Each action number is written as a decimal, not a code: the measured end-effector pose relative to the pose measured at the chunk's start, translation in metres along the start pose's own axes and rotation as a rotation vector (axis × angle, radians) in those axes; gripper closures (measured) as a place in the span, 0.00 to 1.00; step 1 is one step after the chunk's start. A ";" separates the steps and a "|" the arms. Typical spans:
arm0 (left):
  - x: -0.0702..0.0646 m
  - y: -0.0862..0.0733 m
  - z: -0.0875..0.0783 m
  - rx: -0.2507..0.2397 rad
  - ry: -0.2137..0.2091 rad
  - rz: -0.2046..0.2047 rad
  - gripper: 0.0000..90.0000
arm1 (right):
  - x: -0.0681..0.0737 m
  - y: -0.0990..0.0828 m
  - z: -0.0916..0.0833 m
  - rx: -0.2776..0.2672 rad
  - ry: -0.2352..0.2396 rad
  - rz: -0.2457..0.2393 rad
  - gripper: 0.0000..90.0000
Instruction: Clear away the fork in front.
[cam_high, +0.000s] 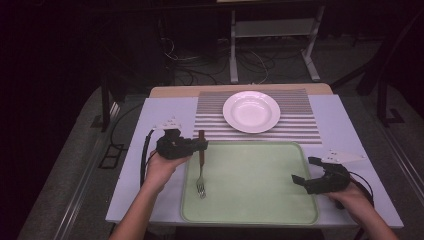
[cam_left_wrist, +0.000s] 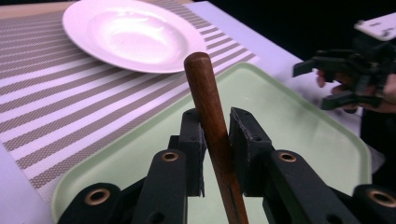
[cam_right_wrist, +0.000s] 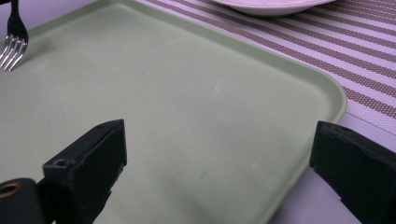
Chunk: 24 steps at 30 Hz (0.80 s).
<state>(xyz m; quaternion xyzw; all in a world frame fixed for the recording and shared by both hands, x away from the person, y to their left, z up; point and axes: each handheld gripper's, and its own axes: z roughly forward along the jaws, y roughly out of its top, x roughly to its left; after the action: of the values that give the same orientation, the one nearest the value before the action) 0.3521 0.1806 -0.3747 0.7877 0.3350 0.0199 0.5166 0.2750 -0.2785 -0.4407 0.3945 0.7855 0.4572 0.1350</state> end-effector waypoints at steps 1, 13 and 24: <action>0.001 -0.001 0.002 0.005 0.003 -0.005 0.82 | 0.000 0.000 0.000 0.000 0.000 0.000 0.04; 0.010 -0.016 0.014 0.046 0.014 -0.050 0.79 | 0.002 0.000 0.001 0.005 0.005 -0.018 0.04; 0.020 -0.035 0.023 0.086 0.029 -0.143 0.77 | 0.003 0.000 0.002 0.012 0.005 -0.039 0.04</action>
<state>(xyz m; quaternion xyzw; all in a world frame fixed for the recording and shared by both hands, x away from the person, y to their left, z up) 0.3581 0.1817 -0.4208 0.7829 0.3984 -0.0204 0.4773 0.2740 -0.2749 -0.4411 0.3788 0.7961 0.4509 0.1393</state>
